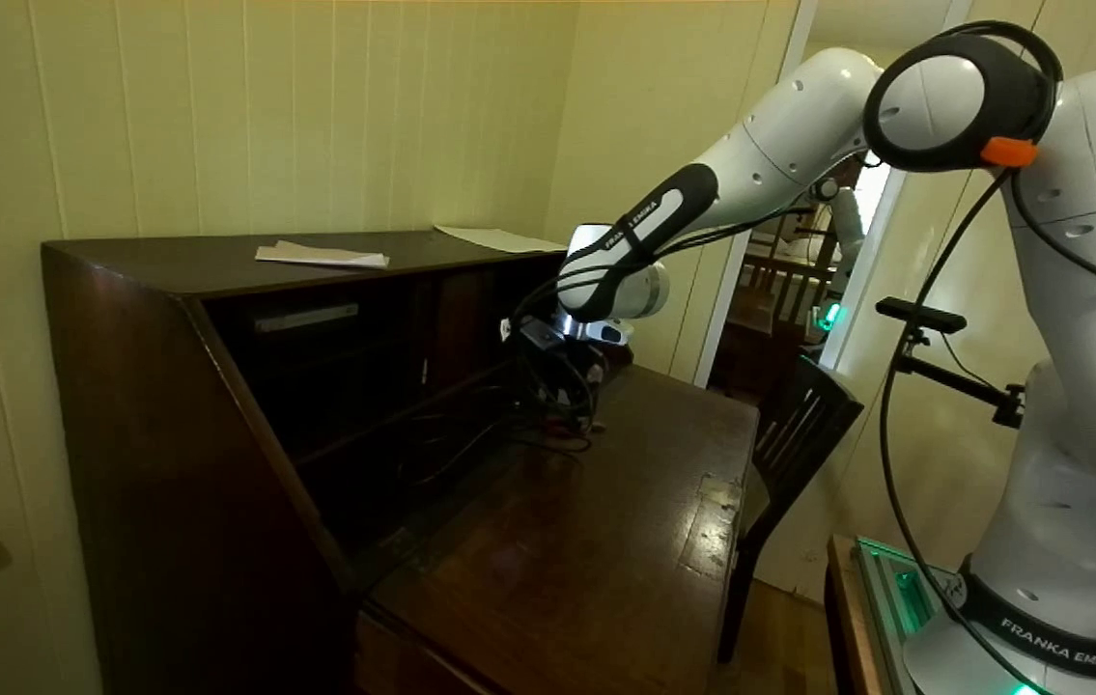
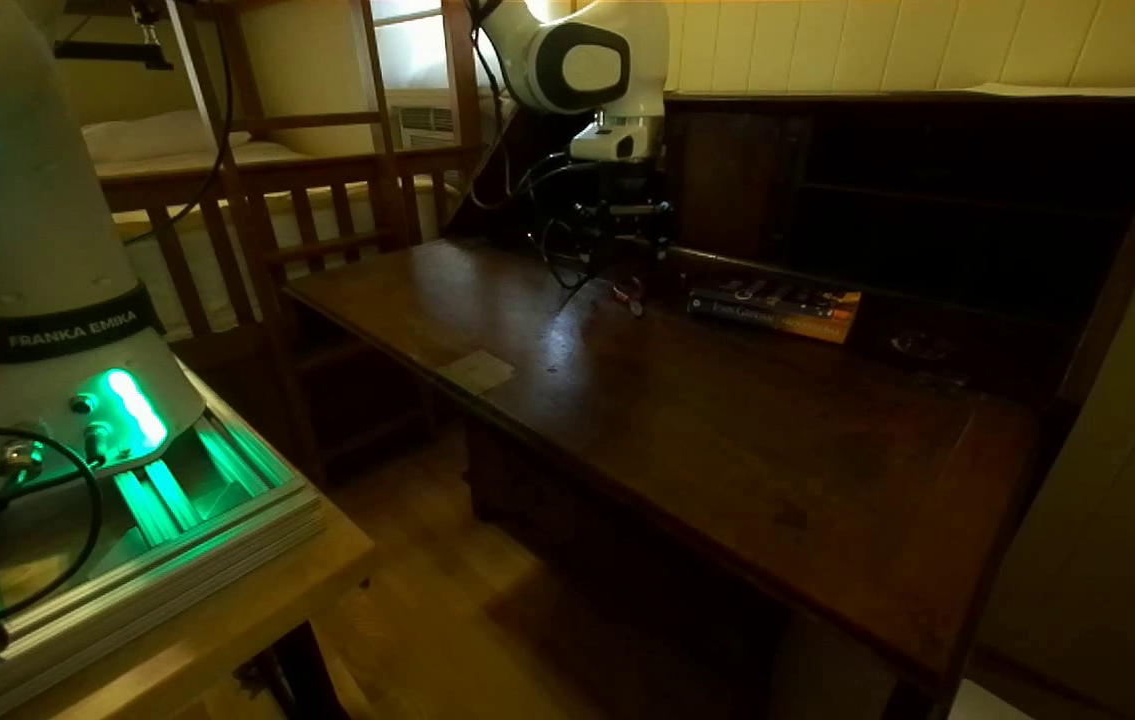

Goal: Use the orange object to open the cabinet door

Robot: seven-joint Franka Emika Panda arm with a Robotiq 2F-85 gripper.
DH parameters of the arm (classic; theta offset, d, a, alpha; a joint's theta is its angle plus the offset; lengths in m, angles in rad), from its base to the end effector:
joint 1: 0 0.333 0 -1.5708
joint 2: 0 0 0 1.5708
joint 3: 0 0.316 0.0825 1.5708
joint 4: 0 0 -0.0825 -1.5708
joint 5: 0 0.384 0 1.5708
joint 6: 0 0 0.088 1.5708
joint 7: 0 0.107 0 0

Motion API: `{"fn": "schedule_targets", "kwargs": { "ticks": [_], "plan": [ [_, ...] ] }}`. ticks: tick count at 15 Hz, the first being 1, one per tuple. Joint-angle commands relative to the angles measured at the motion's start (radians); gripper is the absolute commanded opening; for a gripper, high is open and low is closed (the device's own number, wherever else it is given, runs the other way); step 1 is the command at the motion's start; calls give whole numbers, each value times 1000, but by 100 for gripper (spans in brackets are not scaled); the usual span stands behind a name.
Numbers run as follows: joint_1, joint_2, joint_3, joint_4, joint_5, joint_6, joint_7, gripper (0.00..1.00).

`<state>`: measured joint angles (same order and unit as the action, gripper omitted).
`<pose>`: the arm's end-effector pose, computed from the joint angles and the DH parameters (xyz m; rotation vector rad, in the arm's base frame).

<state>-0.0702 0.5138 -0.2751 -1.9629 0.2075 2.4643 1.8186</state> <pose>0.5831 -0.2040 0.2193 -1.2937 2.8545 -0.0202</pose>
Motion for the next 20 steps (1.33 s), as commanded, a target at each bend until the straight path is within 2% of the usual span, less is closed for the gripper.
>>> {"fn": "schedule_targets", "kwargs": {
  "ticks": [1, 6, 8, 14, 17, 20],
  "plan": [
    [-22, 43, 7, 57, -1, -33, 46, 100],
    [-25, 69, 4, 68, -1, -23, 105, 100],
    [-22, 77, 5, 72, -6, -23, 118, 74],
    [-21, 74, 3, 81, -13, -21, 141, 31],
    [-18, 59, 1, 76, -32, -54, 132, 29],
    [-27, -25, 35, 9, -58, -44, -22, 29]
  ]
}}
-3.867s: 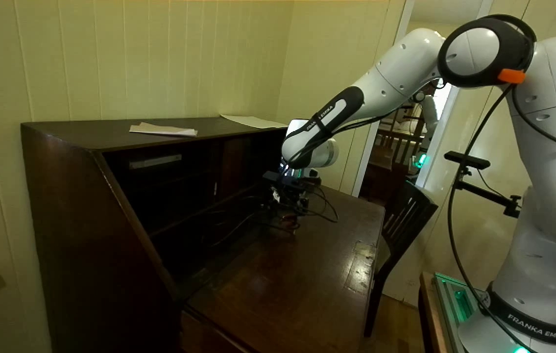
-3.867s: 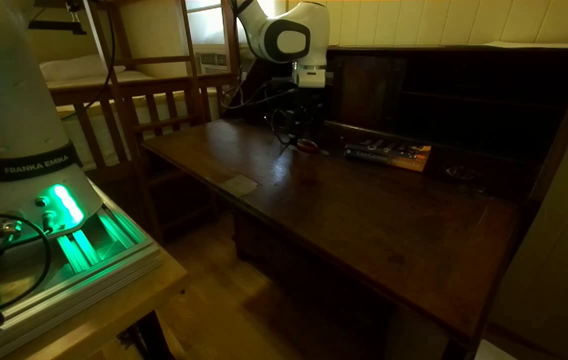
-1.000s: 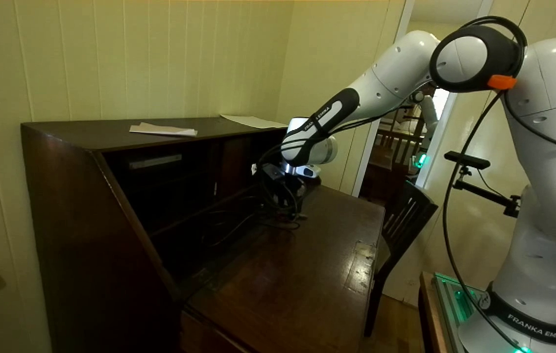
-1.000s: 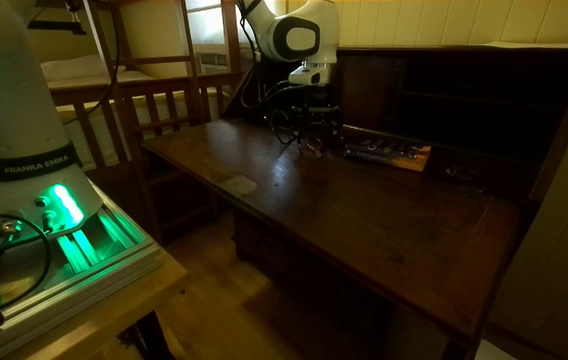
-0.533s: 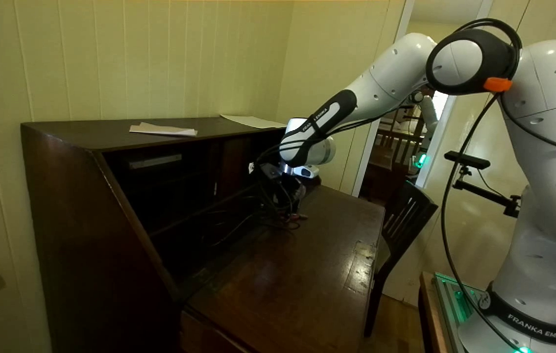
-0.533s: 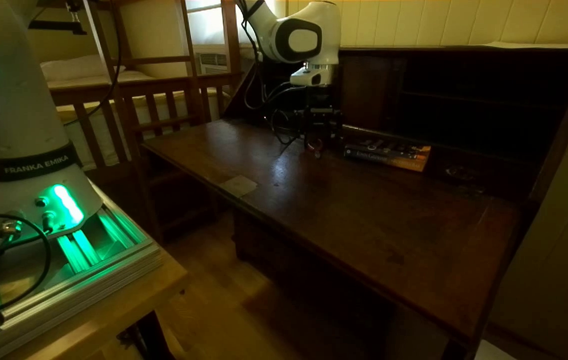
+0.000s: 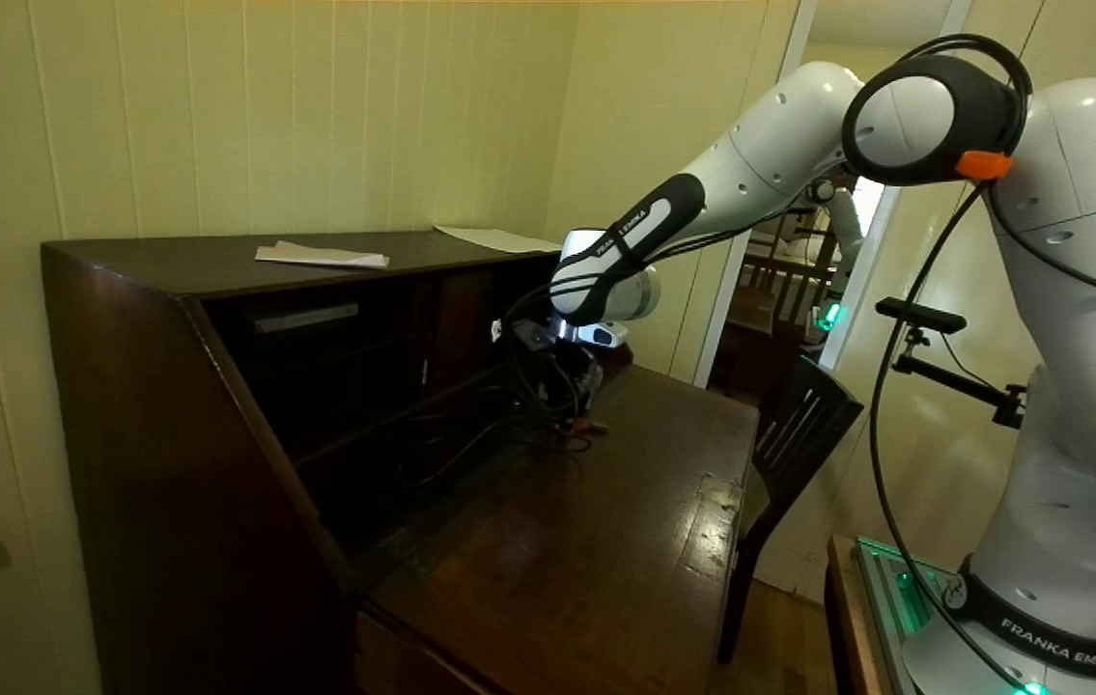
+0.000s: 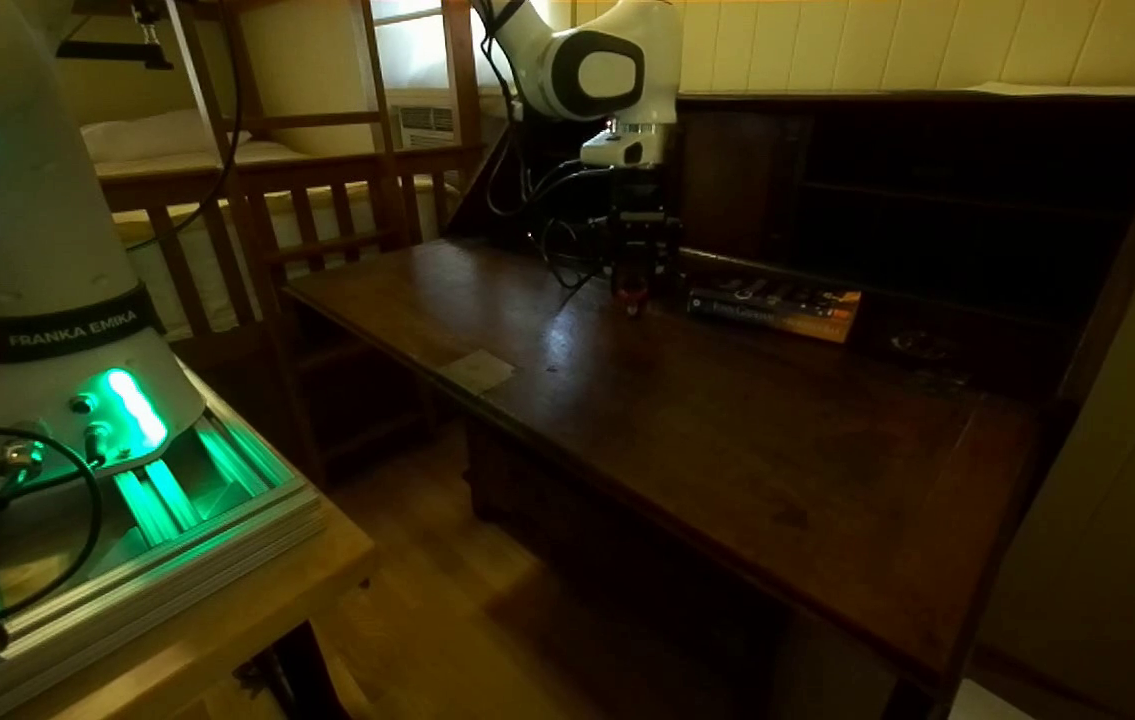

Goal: Use the orange object to open the cabinet door

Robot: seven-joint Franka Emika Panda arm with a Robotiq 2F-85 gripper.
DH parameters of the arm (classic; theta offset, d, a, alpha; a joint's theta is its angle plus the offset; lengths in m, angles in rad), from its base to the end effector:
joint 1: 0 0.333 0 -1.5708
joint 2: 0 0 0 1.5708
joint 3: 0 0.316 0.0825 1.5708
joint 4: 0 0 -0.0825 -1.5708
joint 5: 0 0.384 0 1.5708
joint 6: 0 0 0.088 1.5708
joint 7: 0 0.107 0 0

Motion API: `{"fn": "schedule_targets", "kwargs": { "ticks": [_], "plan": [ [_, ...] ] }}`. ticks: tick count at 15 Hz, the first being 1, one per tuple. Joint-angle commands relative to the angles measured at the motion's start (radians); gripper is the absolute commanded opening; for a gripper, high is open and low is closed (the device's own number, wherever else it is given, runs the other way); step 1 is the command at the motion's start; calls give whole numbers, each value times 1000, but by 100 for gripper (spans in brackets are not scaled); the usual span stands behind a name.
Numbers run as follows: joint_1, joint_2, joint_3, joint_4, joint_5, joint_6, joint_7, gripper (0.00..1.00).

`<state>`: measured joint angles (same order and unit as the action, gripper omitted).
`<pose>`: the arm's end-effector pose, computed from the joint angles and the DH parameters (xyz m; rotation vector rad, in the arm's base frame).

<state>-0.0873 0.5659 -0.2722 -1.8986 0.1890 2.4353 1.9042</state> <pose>0.5938 -0.2142 0.2102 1.1788 -2.8934 0.0231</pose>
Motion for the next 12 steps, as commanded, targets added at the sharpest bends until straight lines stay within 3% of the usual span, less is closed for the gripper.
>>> {"fn": "schedule_targets", "kwargs": {
  "ticks": [1, 7, 12],
  "plan": [
    [-1, -104, 30, -81, -54, -11, -144, 29],
    [48, -320, 26, -254, -202, -30, -342, 29],
    [51, -365, 80, -170, -259, -184, -520, 29]
  ]
}}
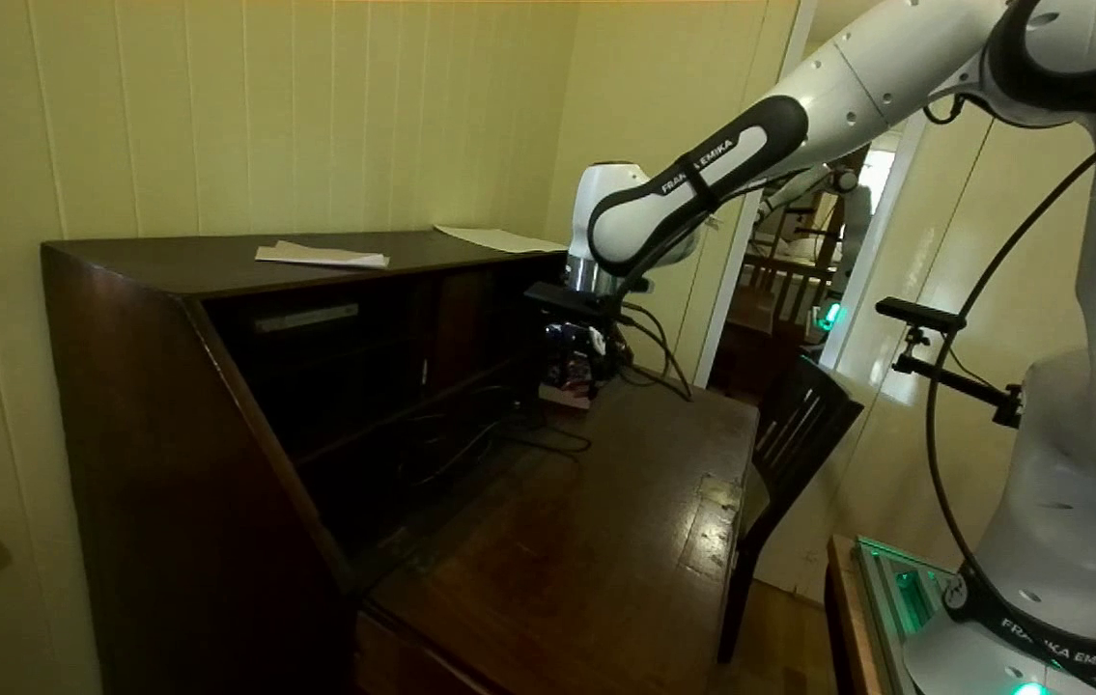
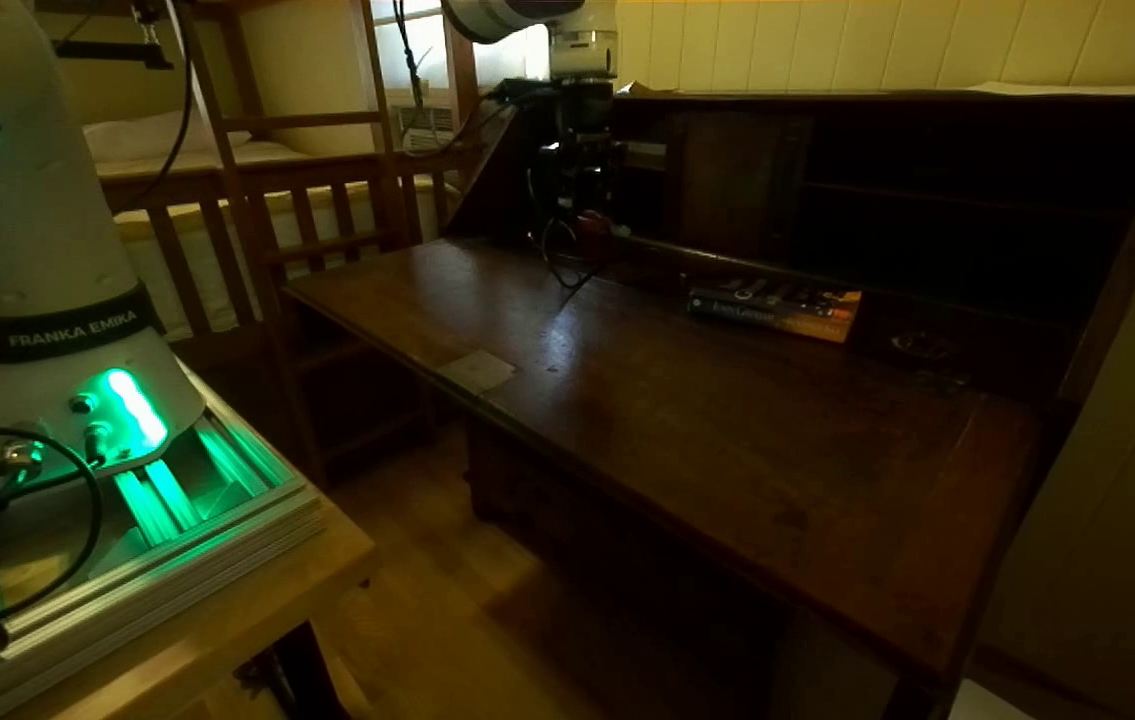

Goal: Use the orange object to open the cabinet door

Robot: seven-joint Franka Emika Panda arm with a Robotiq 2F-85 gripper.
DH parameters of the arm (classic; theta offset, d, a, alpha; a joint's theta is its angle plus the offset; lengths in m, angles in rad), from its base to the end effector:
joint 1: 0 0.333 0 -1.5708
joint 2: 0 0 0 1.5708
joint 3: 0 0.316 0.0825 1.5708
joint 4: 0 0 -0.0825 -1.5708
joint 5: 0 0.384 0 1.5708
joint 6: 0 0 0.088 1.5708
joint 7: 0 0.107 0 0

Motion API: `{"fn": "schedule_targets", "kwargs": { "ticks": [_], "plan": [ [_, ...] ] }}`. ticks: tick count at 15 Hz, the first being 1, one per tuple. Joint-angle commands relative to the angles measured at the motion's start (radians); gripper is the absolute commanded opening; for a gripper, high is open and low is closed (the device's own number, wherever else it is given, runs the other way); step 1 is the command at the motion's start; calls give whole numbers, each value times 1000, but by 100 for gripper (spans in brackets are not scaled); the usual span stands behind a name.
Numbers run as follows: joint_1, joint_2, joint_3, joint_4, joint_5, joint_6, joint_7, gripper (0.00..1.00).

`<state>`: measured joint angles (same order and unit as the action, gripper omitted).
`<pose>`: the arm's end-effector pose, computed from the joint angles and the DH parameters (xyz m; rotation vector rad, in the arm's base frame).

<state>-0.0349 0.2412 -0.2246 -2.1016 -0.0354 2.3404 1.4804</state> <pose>0.5573 -0.1462 0.3076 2.0211 -2.3215 0.0733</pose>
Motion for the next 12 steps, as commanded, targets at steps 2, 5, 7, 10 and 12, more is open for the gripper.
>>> {"fn": "schedule_targets", "kwargs": {
  "ticks": [2, 5, 7, 10, 12],
  "plan": [
    [-1, -44, 58, 75, -35, -152, -180, 29],
    [-3, -26, 85, 150, -35, -231, -317, 29],
    [-4, -2, 98, 205, -33, -271, -415, 29],
    [-5, 36, 110, 288, -30, -324, -570, 29],
    [-3, 65, 115, 338, -31, -351, -670, 29]
  ]
}}
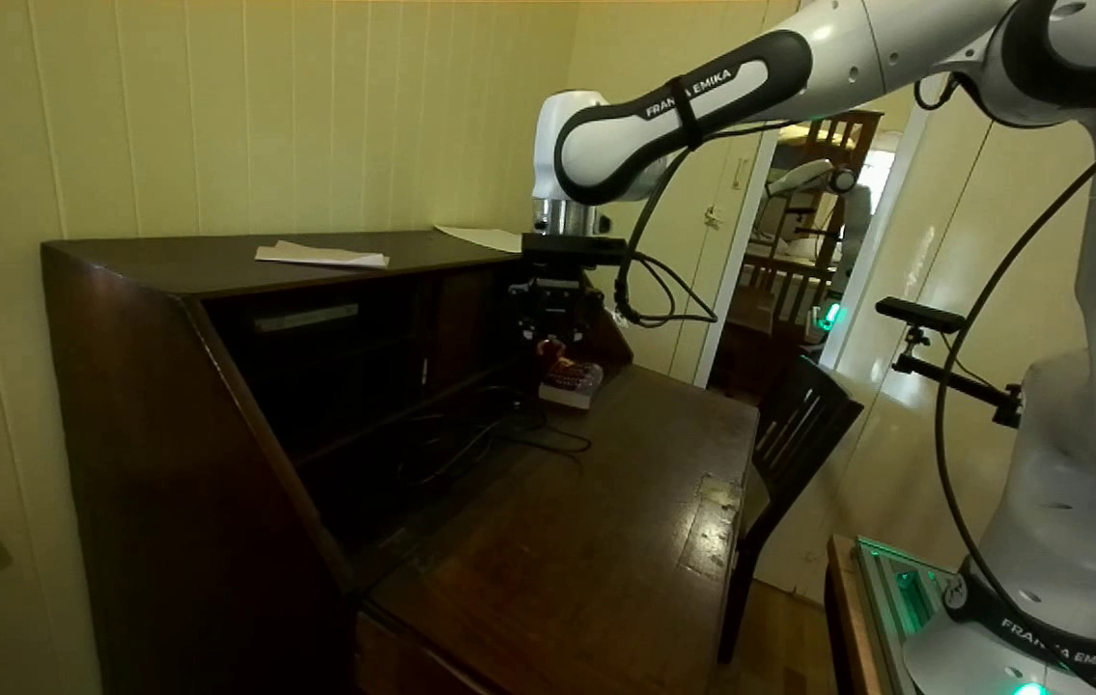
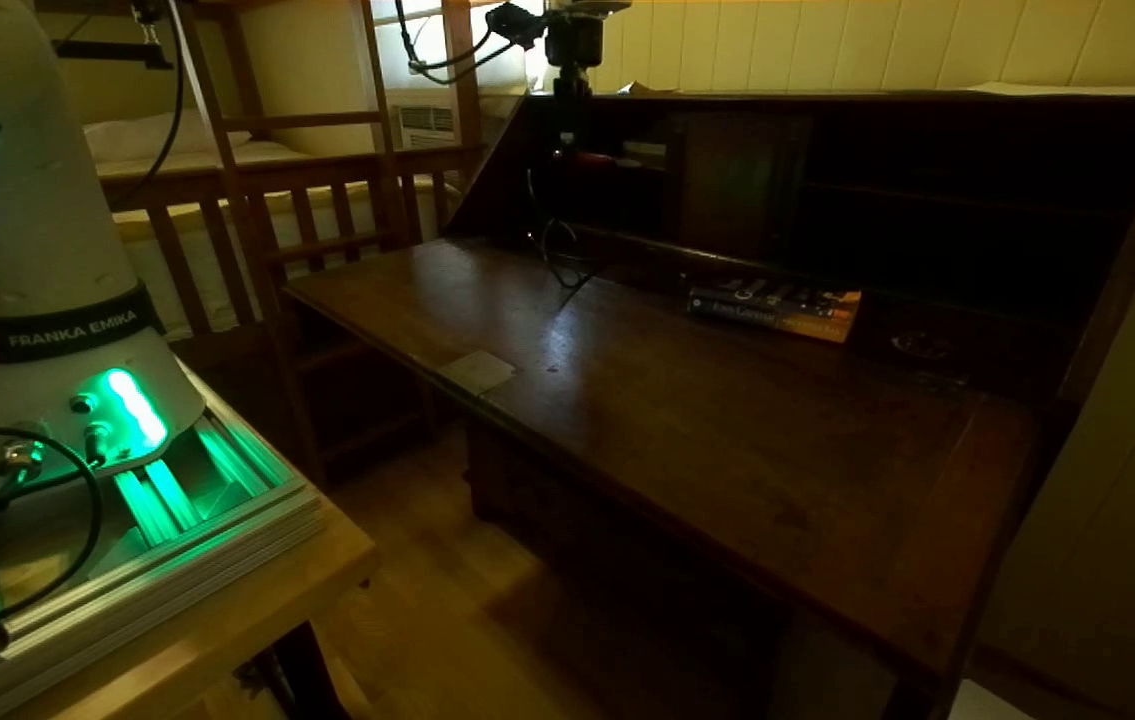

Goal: Use the orange object to open the cabinet door

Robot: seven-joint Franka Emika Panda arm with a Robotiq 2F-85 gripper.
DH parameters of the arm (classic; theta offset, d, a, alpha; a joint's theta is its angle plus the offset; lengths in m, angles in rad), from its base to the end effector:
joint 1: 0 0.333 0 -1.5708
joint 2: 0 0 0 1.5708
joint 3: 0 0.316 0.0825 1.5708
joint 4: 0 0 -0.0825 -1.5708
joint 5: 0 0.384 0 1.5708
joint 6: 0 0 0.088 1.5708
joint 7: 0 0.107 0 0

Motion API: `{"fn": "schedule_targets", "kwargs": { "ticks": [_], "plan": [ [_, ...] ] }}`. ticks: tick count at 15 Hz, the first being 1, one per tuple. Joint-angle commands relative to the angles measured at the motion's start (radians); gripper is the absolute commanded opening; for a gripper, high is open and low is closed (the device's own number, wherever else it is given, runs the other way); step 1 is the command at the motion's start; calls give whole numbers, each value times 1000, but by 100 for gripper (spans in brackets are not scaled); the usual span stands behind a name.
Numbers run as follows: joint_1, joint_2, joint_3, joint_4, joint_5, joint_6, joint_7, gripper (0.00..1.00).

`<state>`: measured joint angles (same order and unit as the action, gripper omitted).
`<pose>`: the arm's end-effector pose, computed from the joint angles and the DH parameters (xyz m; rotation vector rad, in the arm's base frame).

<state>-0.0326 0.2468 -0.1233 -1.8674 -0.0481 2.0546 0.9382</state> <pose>0.6027 -0.0936 0.3805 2.6279 -1.5533 -0.0400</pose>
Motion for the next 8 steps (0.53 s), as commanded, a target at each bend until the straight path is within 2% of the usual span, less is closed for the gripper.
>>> {"fn": "schedule_targets", "kwargs": {
  "ticks": [1, 2, 4, 8],
  "plan": [
    [-4, 78, 16, 132, -15, -80, -179, 29],
    [3, 29, 2, 52, 1, -31, -101, 54],
    [5, 56, 4, 90, 2, -46, -152, 54],
    [5, 73, 4, 107, 2, -52, -167, 54]
  ]
}}
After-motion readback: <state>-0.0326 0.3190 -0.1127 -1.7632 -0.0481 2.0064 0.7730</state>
